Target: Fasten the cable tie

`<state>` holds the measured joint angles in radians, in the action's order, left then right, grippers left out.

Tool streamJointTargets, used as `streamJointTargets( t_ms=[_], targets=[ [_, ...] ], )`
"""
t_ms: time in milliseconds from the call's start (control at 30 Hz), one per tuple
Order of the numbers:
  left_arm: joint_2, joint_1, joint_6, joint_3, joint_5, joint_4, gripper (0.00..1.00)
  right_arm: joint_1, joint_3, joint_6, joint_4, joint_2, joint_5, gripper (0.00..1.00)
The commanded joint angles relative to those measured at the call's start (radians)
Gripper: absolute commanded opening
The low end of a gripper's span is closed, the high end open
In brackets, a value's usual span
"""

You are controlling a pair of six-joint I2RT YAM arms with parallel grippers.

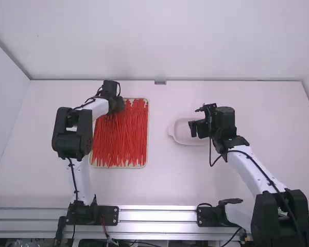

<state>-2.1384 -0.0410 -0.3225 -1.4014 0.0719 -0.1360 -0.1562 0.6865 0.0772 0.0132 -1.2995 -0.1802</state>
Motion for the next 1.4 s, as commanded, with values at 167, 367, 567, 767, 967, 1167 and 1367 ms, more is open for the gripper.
streamJointTargets(
  t_ms=[167, 367, 567, 767, 967, 1167, 1367],
  targets=[
    [0.108, 0.032, -0.03, 0.001, -0.073, 0.008, 0.01, -0.002, 0.034, -0.001, 0.003, -0.006, -0.006, 0.98],
    [0.258, 0.062, -0.062, 0.001, -0.09, -0.035, 0.01, -0.002, 0.034, -0.001, 0.005, -0.006, -0.006, 0.98],
    [0.422, 0.066, -0.06, 0.001, -0.09, -0.106, 0.01, -0.002, 0.034, -0.001, 0.006, -0.006, -0.007, 0.98],
    [0.589, 0.062, -0.021, 0.002, -0.12, -0.185, 0.01, -0.002, 0.034, -0.002, 0.003, -0.006, -0.006, 0.98],
    [0.75, 0.048, 0.032, 0.002, -0.137, -0.269, 0.01, -0.002, 0.034, -0.002, 0.002, -0.006, -0.007, 0.98],
    [0.835, 0.042, 0.036, 0.002, -0.14, -0.348, 0.01, -0.002, 0.034, -0.001, 0.002, -0.006, -0.059, 0.98],
    [0.851, 0.041, 0.051, 0.002, -0.17, -0.392, 0.03, -0.002, 0.034, -0.002, 0.002, -0.006, -0.06, 0.98]
  ],
)
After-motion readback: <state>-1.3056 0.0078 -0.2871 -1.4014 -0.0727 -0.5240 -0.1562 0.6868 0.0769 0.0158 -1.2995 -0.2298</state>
